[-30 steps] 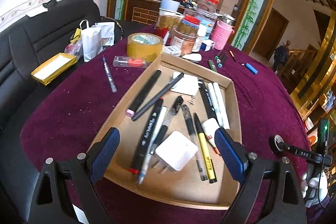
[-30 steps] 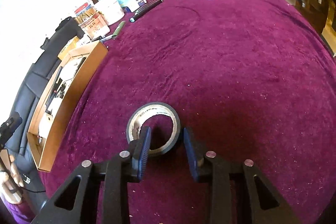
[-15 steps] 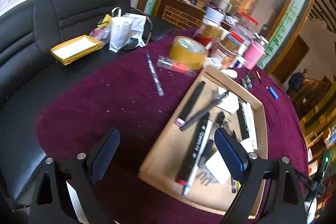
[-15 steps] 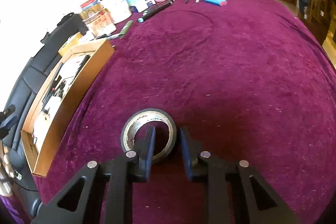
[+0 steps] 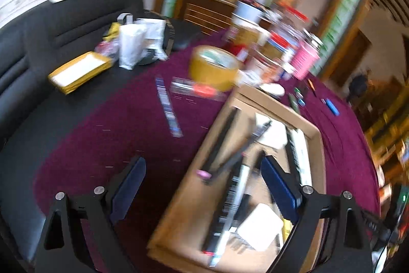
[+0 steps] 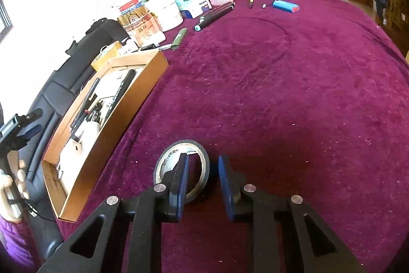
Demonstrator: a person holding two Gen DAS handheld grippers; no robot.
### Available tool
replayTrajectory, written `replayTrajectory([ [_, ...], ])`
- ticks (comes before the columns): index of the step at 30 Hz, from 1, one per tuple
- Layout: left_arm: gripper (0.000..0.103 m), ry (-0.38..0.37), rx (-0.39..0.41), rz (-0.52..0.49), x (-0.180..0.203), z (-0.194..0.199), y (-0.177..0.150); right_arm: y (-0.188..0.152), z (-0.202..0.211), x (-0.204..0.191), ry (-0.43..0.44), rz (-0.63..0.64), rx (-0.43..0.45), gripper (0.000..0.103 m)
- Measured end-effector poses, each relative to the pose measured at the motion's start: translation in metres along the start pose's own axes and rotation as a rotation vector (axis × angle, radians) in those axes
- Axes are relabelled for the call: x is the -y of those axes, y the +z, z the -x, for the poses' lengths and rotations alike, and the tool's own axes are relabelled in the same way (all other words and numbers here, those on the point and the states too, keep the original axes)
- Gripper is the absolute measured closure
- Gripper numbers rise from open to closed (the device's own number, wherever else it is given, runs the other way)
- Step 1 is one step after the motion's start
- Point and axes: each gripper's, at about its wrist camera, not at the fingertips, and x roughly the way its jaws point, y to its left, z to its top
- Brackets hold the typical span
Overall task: Organize rigid objects
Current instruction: 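Carry the black tape roll toward the tray with the right tool, then lower the tape roll into the tray and open the right tool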
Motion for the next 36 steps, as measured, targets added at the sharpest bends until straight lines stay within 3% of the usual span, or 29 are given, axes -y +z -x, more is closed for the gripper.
replayTrajectory([
  [6,0.012,-0.043,-0.036,-0.084,0.035,-0.015,-0.010,0.001,0.009,0.004,0.074,-0.049,0.020,0.085],
  [15,0.012,-0.037,-0.051,-0.090,0.030,-0.010,-0.029,0.006,0.017,-0.017,0.152,-0.039,0.039,0.085],
  [21,0.012,0.026,-0.037,-0.118,0.019,-0.003,-0.039,0.008,0.028,-0.059,0.255,0.018,0.028,0.084],
  [25,0.012,0.074,-0.015,-0.141,0.016,-0.001,-0.044,0.003,0.022,-0.110,0.314,0.112,-0.021,0.084],
  [32,0.012,0.145,0.064,-0.172,0.019,0.015,-0.043,-0.017,-0.021,-0.176,0.282,0.271,-0.115,0.084],
  [36,0.012,0.163,0.090,-0.177,0.021,0.020,-0.043,-0.028,-0.039,-0.194,0.226,0.348,-0.140,0.084],
])
